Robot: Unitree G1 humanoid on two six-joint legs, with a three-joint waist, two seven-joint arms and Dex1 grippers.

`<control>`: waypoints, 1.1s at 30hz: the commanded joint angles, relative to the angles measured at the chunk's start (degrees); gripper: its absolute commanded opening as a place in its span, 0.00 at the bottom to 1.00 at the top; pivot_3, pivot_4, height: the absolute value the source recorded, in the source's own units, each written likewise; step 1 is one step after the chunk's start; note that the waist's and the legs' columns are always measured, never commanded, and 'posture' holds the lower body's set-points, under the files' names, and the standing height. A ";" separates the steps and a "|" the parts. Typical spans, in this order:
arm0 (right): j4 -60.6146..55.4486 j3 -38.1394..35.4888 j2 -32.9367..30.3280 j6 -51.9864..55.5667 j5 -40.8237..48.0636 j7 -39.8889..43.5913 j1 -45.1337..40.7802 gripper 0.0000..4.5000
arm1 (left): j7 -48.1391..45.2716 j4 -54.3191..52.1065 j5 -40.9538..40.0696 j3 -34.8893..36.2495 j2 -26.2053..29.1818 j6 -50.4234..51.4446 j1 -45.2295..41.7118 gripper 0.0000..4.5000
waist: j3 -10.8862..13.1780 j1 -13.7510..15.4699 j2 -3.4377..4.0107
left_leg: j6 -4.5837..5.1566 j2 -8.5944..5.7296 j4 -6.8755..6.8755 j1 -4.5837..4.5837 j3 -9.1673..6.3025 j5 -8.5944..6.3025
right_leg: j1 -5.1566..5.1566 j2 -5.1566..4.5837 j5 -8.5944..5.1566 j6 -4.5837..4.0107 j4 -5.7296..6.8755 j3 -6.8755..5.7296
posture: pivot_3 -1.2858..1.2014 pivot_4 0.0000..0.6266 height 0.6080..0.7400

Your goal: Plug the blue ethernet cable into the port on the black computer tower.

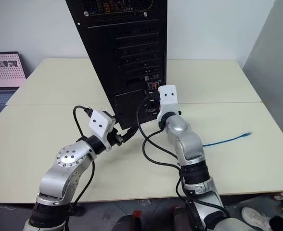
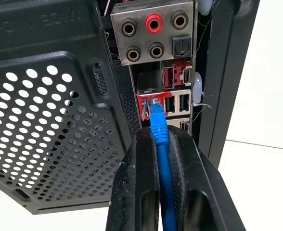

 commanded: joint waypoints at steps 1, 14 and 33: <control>0.08 0.61 1.79 -2.82 0.28 0.36 -3.40 0.00 | 0.27 -1.87 0.00 0.52 -0.28 -1.01 -0.75 0.73 | 0.00 -0.21 0.00 | 0.00 0.00 0.00 0.00 -0.01 0.00 | -0.01 0.02 0.00 -0.01 0.00 -0.01 | 0.52 0.24 1.00; 3.71 0.49 2.82 -4.10 0.81 0.55 -5.09 0.00 | 0.62 -1.76 0.20 0.48 -0.67 -1.04 -0.87 0.73 | 0.00 -0.77 0.00 | 0.00 0.00 0.01 0.03 0.01 0.01 | 0.00 0.09 0.05 -0.03 0.02 0.03 | 0.52 0.24 1.00; -9.23 1.85 -11.00 0.44 2.46 13.78 3.83 0.71 | 0.21 -0.57 0.60 2.73 1.01 -2.19 -0.83 0.73 | 0.00 0.14 0.01 | -0.04 -0.06 -0.57 -0.27 -0.03 0.02 | -0.13 -0.28 0.14 -0.01 -0.66 -0.09 | 0.52 0.24 1.00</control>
